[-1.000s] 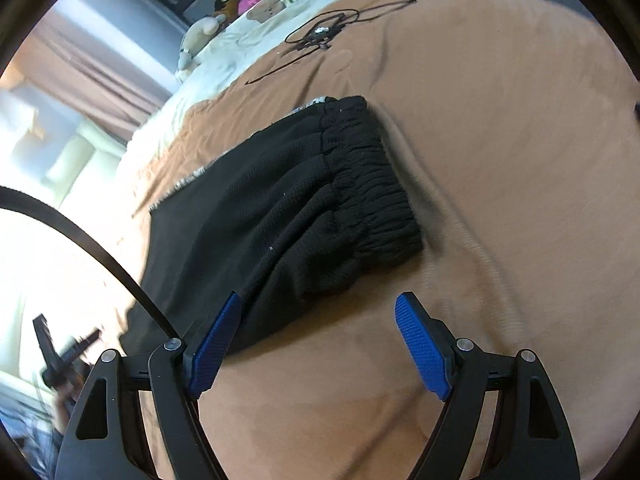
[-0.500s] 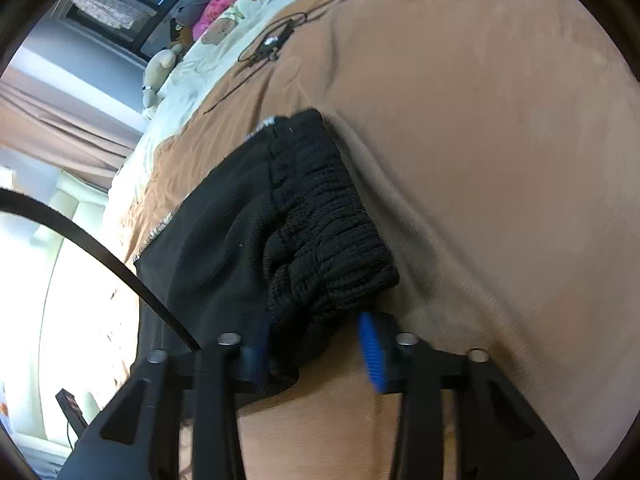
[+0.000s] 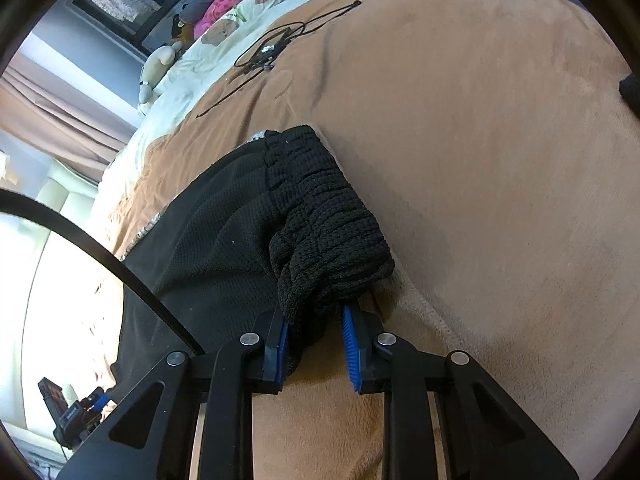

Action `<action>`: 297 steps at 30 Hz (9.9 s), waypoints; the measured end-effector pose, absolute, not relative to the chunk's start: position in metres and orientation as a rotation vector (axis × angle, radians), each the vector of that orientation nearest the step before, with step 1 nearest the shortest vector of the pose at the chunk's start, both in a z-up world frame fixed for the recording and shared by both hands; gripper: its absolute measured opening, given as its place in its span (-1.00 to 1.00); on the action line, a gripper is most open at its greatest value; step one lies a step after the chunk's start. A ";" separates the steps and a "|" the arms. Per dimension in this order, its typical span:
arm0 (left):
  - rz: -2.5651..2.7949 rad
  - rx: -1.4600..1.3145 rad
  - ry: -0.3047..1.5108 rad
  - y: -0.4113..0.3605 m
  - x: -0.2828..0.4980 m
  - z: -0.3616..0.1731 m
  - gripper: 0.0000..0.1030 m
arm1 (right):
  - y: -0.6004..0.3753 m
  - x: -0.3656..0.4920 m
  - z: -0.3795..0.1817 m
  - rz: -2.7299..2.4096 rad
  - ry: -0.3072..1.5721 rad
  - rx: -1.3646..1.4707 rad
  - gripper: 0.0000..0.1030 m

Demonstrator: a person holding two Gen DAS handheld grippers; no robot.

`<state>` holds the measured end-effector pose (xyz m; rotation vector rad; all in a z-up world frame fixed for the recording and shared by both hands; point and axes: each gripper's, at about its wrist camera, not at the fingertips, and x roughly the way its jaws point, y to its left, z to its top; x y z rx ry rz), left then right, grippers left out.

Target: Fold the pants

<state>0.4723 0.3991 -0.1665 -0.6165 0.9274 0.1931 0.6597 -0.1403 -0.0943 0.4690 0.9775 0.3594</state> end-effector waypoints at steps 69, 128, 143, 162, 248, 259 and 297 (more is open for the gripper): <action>0.091 -0.895 0.841 0.410 0.465 -0.201 -0.82 | -0.138 0.662 -0.097 0.372 0.965 0.391 -0.62; 0.248 -0.947 0.798 0.355 0.161 -0.140 -0.80 | -0.150 0.470 -0.051 0.551 0.989 0.145 -0.81; 0.320 -0.805 0.879 0.387 0.191 -0.144 -0.04 | -0.174 0.492 -0.039 0.482 0.958 0.106 0.14; 0.229 -0.639 0.967 0.425 0.336 -0.157 -0.04 | -0.106 0.568 -0.041 0.492 0.991 -0.027 0.14; 0.257 -0.484 1.049 0.444 0.456 -0.192 -0.59 | -0.015 0.619 -0.077 0.428 1.015 -0.268 -0.29; 0.275 -0.523 1.023 0.443 0.395 -0.164 -0.08 | -0.047 0.585 -0.045 0.421 0.968 -0.182 -0.05; 0.324 -0.619 0.959 0.334 0.199 -0.170 -0.03 | -0.050 0.447 -0.042 0.613 0.981 -0.056 -0.04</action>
